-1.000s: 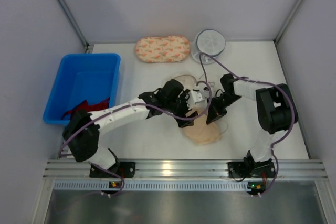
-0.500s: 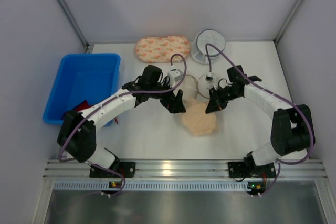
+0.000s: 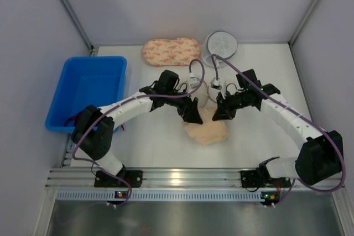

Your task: Place the bra in the laundry bag and zip it closed

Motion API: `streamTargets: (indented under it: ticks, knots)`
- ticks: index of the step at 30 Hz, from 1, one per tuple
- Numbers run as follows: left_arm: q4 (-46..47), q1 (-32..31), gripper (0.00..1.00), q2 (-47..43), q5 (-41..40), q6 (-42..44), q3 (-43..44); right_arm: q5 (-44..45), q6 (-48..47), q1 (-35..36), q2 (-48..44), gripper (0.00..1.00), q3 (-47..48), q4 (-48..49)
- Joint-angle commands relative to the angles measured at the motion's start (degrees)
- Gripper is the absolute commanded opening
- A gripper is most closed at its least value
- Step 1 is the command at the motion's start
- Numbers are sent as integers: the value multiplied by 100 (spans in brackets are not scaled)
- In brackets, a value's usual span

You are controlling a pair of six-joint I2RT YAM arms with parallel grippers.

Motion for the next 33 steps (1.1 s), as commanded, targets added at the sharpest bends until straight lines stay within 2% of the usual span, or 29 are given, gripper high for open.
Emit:
streamTargets:
  ticks: [1,3,4,5,8,9,10,11,12,13,14,16,20,26,33]
  knots:
    - [546,-148,98,-61,372,-23,177,-96,-194,210,-203,0,255,22]
    - [564,-200,96,-27,381,-84,194,-105,-132,263,-255,0,291,75]
    - [564,-209,89,0,408,-137,212,-96,-89,289,-282,0,300,127]
    - [573,-209,65,52,547,-207,256,-61,-1,298,-334,0,308,241]
    - [564,-209,32,27,592,-295,248,96,114,290,-414,0,317,382]
    - [564,-209,13,-8,645,-313,256,132,184,290,-475,0,326,452]
    - [573,-209,7,-35,645,-339,247,167,193,290,-493,0,344,479]
    - [573,-201,4,-61,662,-366,247,298,237,298,-528,5,352,497]
    - [573,-201,0,-140,671,-366,247,395,255,290,-545,19,370,506]
    - [573,-192,0,-184,663,-375,256,492,281,281,-546,38,387,506]
    - [573,-192,0,-237,663,-375,265,632,342,263,-589,77,388,506]
    - [573,-174,0,-395,697,-348,239,660,395,71,-668,99,344,558]
    - [582,-174,0,-518,821,-181,221,468,334,-167,-757,99,396,498]
    - [573,-174,0,-466,883,-67,423,-655,474,-167,24,99,792,58]
    - [573,-166,0,-413,698,179,765,-1387,554,-53,535,99,783,-91]
